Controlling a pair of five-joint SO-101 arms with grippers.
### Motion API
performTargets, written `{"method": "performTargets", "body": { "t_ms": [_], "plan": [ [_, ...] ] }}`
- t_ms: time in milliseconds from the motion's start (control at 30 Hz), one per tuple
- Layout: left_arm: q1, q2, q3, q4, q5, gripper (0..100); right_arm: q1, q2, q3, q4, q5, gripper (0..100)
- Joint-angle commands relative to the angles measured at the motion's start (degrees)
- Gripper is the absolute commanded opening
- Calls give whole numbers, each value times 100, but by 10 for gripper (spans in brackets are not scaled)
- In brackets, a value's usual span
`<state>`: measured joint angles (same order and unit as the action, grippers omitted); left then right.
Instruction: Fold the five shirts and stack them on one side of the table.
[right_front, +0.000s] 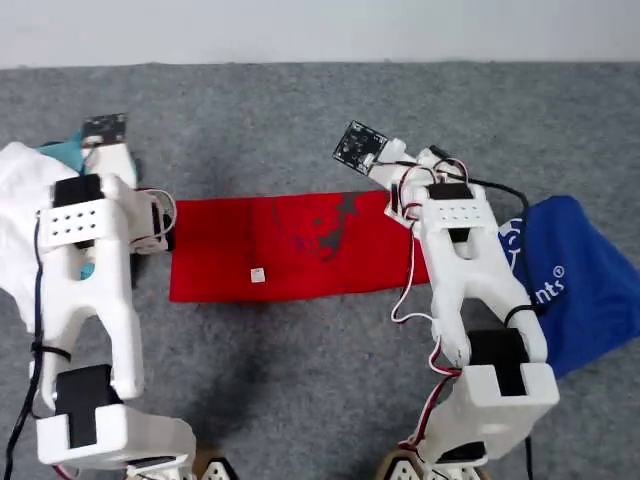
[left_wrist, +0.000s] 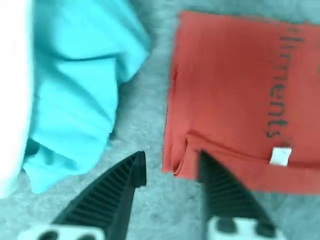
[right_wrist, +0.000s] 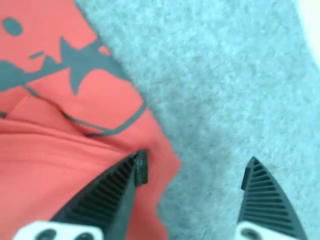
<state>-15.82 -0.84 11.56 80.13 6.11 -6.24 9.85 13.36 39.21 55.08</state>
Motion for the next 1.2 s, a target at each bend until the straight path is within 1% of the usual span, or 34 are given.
{"method": "performTargets", "body": {
  "t_ms": [0,233,400,600,700,900,1067,1100,1167],
  "plan": [
    [-35,264,-145,-79,527,279,48,-259,-290,268,-88,310],
    [141,1635,-901,79,545,272,66,-259,-290,382,-88,310],
    [149,2514,-1543,62,545,208,66,-259,-290,382,-88,310],
    [158,3490,-2105,105,554,105,66,-259,-264,382,-88,310],
    [158,3903,-2404,299,563,75,66,-259,-264,382,-88,310],
    [158,4563,-3301,985,563,73,66,-259,-255,391,-88,310],
    [220,5099,-4048,1512,554,71,66,-268,-290,778,-88,310],
    [220,5187,-4198,1591,554,62,75,-268,-290,831,-88,310],
    [229,5292,-4505,1749,545,13,163,-268,-290,919,-88,310]
  ]
}}
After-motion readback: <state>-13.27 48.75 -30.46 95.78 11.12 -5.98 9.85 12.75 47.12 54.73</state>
